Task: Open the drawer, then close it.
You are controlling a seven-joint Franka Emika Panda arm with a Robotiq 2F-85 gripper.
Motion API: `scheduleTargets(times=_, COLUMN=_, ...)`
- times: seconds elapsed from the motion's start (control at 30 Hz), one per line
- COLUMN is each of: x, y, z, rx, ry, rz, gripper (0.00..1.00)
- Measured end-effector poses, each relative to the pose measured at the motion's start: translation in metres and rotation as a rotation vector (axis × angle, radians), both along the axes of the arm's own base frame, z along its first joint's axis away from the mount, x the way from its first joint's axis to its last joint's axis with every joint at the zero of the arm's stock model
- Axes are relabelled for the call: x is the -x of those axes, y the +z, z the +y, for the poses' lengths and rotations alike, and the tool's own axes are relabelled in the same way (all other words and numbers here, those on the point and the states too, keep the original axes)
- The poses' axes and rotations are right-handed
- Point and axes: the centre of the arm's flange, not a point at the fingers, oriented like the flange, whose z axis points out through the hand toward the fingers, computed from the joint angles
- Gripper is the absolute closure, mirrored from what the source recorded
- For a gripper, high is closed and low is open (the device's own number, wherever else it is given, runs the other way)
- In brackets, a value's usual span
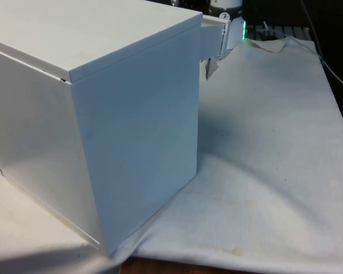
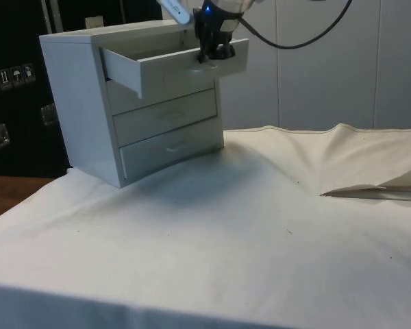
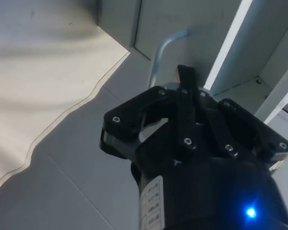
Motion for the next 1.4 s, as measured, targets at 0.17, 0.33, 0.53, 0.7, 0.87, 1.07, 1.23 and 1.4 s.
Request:
scheduleTargets(times=0.17, x=-0.007, y=0.002, z=-0.004, rx=0.013, ry=-0.011, rz=-0.023, gripper=1.00)
scheduleTargets(times=0.33, x=-0.013, y=0.004, z=-0.006, rx=0.016, ry=-0.019, rz=-0.034, gripper=1.00)
scheduleTargets(times=0.53, x=-0.020, y=0.005, z=-0.009, rx=0.023, ry=-0.028, rz=-0.049, gripper=1.00)
scheduleTargets(times=0.7, x=-0.026, y=0.008, z=-0.012, rx=0.031, ry=-0.039, rz=-0.070, gripper=1.00)
scheduleTargets(times=0.87, x=-0.031, y=0.010, z=-0.014, rx=0.034, ry=-0.047, rz=-0.079, gripper=1.00)
scheduleTargets(times=1.07, x=-0.039, y=0.011, z=-0.017, rx=0.038, ry=-0.060, rz=-0.090, gripper=1.00)
scheduleTargets(times=1.23, x=-0.048, y=0.010, z=-0.022, rx=0.044, ry=-0.077, rz=-0.099, gripper=1.00)
scheduleTargets(times=1.4, x=-0.057, y=0.010, z=-0.028, rx=0.046, ry=-0.089, rz=-0.105, gripper=1.00)
